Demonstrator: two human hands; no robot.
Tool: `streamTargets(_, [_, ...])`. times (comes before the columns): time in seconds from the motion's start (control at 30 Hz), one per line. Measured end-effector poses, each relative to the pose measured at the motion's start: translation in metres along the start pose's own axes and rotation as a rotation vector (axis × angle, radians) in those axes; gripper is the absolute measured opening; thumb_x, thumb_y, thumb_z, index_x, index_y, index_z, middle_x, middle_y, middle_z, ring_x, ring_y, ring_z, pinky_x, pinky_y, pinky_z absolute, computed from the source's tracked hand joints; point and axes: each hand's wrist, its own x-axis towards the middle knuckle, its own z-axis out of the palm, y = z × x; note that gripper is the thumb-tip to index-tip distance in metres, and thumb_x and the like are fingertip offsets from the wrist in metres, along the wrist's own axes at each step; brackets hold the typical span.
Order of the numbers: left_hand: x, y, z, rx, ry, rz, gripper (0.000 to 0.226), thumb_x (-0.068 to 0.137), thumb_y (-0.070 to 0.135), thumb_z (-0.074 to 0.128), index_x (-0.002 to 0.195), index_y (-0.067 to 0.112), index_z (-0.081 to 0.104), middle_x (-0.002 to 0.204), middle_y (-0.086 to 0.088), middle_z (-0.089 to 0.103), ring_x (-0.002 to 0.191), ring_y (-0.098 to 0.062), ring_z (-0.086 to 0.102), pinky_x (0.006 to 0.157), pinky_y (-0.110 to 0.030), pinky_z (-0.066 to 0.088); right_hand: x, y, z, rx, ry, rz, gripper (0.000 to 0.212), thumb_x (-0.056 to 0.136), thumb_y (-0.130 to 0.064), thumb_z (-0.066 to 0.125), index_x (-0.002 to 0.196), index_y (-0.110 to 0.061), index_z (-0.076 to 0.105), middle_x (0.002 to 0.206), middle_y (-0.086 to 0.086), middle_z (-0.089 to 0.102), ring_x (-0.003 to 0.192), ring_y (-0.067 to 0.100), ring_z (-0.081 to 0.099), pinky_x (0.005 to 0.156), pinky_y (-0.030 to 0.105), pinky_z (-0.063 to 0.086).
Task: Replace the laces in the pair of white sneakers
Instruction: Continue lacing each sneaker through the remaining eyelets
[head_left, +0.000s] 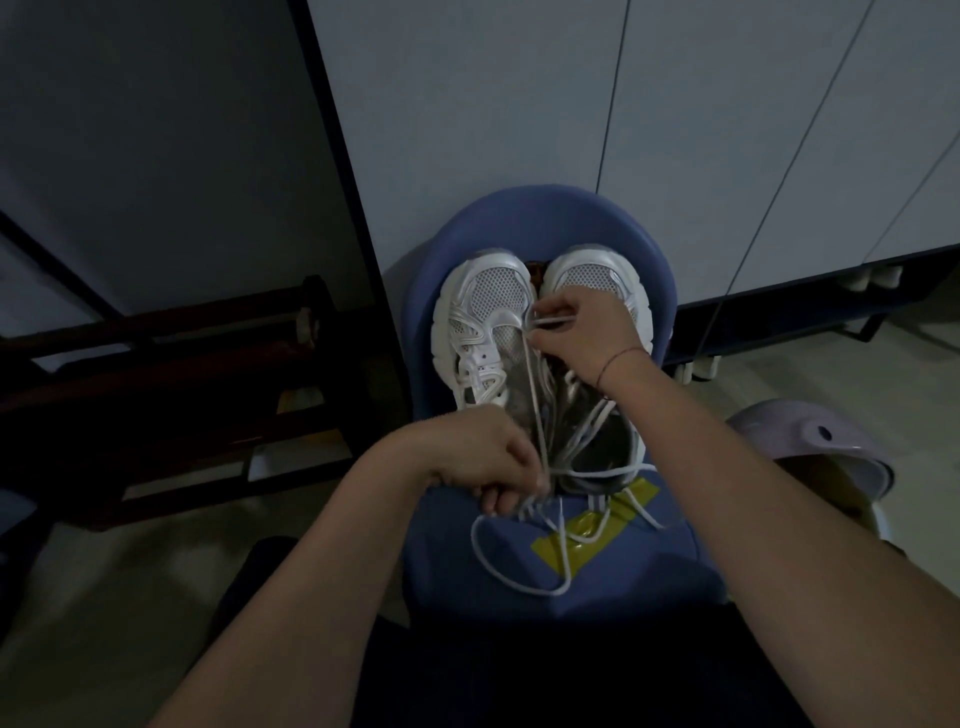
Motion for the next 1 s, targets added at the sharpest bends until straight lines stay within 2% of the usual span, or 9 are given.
streamTargets(0.13, [-0.01,-0.003,0.008,0.074,-0.306,-0.019,0.013,0.094,0.015,0.062,0.083,0.013,0.07,0.057,0.002,0.062,0.047,-0.004,0.053,0.054,-0.019,0.04,-0.001,-0.002,-0.001,-0.018,0.01,-0.004,0.022,0.08,-0.011,0.072,0.101,-0.008,0.068,0.084,-0.002,0.063,0.076,0.005,0.057,0.059,-0.003,0.036])
streamTargets(0.23, [-0.012,-0.006,0.008,0.104,-0.243,-0.081,0.012,0.093,0.017,0.065,0.092,0.007,0.072,0.055,0.005,0.063,0.048,-0.004,0.055,0.055,-0.019,0.042,-0.002,-0.003,-0.003,-0.033,0.009,0.0,0.023,0.08,-0.012,0.072,0.102,-0.008,0.068,0.085,-0.003,0.062,0.08,0.007,0.058,0.069,0.007,0.041])
streamTargets(0.37, [-0.011,-0.007,0.0,0.036,0.124,-0.096,0.02,0.094,0.026,0.064,0.091,0.008,0.072,0.06,0.002,0.066,0.046,-0.006,0.058,0.049,-0.017,0.043,-0.003,-0.003,-0.002,-0.037,-0.01,0.011,0.023,0.079,-0.013,0.073,0.101,-0.009,0.069,0.087,-0.002,0.064,0.083,0.009,0.059,0.076,0.015,0.042])
streamTargets(0.53, [0.002,0.002,-0.008,-0.396,0.663,0.08,0.027,0.1,0.027,0.053,0.09,0.006,0.066,0.06,-0.002,0.065,0.043,-0.011,0.058,0.047,-0.022,0.045,-0.003,-0.006,-0.008,-0.051,-0.088,0.026,0.021,0.077,-0.016,0.076,0.096,-0.013,0.07,0.094,0.003,0.068,0.09,0.015,0.063,0.087,0.028,0.049])
streamTargets(0.67, [0.01,0.012,-0.004,-0.636,0.629,0.174,0.022,0.102,0.024,0.049,0.094,0.011,0.066,0.075,-0.004,0.069,0.06,-0.008,0.067,0.057,-0.017,0.053,-0.009,-0.024,-0.034,-0.219,-0.233,0.104,0.014,0.081,-0.018,0.072,0.09,-0.008,0.07,0.078,0.009,0.069,0.065,0.02,0.064,0.06,0.024,0.054])
streamTargets(0.73, [0.015,0.015,-0.002,-0.702,0.608,0.203,0.023,0.102,0.024,0.047,0.095,0.014,0.066,0.083,-0.005,0.071,0.071,-0.011,0.068,0.065,-0.018,0.056,-0.016,-0.036,-0.058,-0.398,-0.391,0.196,0.018,0.084,-0.022,0.069,0.077,-0.006,0.071,0.052,0.003,0.062,0.042,0.011,0.051,0.041,0.016,0.044])
streamTargets(0.8, [0.017,0.021,0.0,-0.769,0.585,0.255,0.025,0.102,0.028,0.046,0.101,0.013,0.066,0.092,-0.006,0.072,0.083,-0.014,0.069,0.075,-0.02,0.057,-0.029,-0.047,-0.082,-0.443,-0.525,0.258,0.028,0.086,-0.026,0.067,0.064,-0.007,0.069,0.041,-0.004,0.055,0.033,0.007,0.037,0.04,0.018,0.034])
streamTargets(0.9, [0.015,0.032,0.007,-0.842,0.411,0.415,0.038,0.095,0.043,0.046,0.111,0.015,0.066,0.103,-0.004,0.072,0.102,-0.017,0.067,0.093,-0.027,0.052,-0.043,-0.055,-0.102,0.036,-0.641,0.305,0.028,0.093,-0.018,0.056,0.072,-0.001,0.065,0.044,-0.002,0.059,0.03,0.003,0.025,0.038,0.017,0.021])
streamTargets(1.0, [0.013,0.044,0.019,-0.881,0.256,0.493,0.046,0.094,0.046,0.052,0.127,0.013,0.057,0.11,-0.011,0.069,0.109,-0.026,0.064,0.097,-0.034,0.049,-0.041,-0.049,-0.098,0.591,-0.516,0.331,0.024,0.097,-0.015,0.045,0.086,-0.001,0.06,0.053,0.0,0.062,0.03,0.001,0.028,0.032,0.012,0.022])
